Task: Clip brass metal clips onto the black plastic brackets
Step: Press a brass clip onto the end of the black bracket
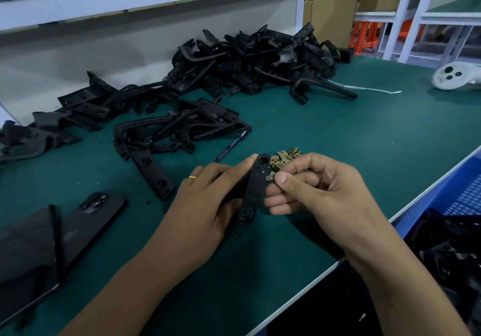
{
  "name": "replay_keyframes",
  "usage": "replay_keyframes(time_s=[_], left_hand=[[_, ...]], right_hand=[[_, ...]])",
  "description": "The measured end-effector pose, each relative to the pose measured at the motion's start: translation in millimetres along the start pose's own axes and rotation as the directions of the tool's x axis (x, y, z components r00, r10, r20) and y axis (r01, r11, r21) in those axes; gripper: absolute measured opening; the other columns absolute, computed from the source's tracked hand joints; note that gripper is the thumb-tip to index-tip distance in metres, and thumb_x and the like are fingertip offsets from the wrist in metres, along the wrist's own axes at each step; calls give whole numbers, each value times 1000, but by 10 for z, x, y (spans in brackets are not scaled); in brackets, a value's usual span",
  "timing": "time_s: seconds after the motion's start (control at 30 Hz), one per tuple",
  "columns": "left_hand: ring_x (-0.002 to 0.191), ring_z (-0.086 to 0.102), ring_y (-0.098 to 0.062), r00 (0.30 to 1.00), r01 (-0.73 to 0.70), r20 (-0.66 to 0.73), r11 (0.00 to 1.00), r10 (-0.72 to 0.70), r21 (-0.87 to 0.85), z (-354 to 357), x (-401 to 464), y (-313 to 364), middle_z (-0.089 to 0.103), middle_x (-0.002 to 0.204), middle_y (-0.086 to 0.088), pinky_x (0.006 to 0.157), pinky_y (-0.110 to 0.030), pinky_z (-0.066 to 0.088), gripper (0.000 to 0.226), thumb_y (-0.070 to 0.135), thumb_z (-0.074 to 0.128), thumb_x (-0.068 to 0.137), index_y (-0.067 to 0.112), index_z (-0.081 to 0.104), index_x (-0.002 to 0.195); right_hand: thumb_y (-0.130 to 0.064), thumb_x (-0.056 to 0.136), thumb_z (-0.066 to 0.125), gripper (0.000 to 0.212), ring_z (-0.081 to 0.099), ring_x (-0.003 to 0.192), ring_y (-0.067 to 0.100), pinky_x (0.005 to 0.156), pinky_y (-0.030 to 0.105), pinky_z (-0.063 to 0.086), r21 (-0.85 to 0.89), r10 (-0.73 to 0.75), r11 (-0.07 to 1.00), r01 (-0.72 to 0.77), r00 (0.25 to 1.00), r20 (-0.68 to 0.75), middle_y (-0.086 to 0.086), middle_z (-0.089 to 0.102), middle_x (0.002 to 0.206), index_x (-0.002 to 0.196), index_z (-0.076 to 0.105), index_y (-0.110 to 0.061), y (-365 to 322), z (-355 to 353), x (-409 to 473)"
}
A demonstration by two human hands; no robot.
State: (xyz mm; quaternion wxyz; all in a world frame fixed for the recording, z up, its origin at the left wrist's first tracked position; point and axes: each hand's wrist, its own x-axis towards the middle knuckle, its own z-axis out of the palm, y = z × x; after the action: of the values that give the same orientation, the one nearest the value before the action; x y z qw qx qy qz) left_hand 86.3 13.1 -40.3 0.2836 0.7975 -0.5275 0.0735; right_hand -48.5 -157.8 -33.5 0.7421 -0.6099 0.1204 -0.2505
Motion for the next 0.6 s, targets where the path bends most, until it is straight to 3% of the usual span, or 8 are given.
replay_keyframes(time_s=[0.2,0.4,0.5,0.6], left_hand=[[112,51,-17,1000,-8,26,1000,8,8,1,9,-2,56,125,14,99,-46,46,68,16,63,99,41,38,157],[109,50,-16,998,-9,68,1000,10,-18,-28,1,23,56,120,15,98,-41,45,62,32,41,96,41,38,157],[107,51,-17,997,-16,73,999,19,-48,-23,-6,13,57,119,14,96,-43,45,61,19,48,97,37,42,156],[109,51,-18,993,-30,114,995,41,-92,-39,-31,30,58,122,13,98,-44,45,66,16,34,92,35,44,155]], right_hand=[[-6,90,70,12,77,70,33,63,32,62,5,-12,1000,12,1000,28,24,75,79,92,65,4,-13,-3,-15],[-7,91,68,13,77,73,33,65,33,62,16,-42,999,41,997,72,26,75,82,94,66,6,-2,-31,-21],[-7,92,64,15,77,81,36,69,36,63,73,-42,997,30,985,168,28,75,91,101,66,5,-33,-92,-36],[-5,90,65,19,77,78,38,62,34,61,95,-39,995,20,978,206,28,75,92,105,59,5,-38,-119,-27]])
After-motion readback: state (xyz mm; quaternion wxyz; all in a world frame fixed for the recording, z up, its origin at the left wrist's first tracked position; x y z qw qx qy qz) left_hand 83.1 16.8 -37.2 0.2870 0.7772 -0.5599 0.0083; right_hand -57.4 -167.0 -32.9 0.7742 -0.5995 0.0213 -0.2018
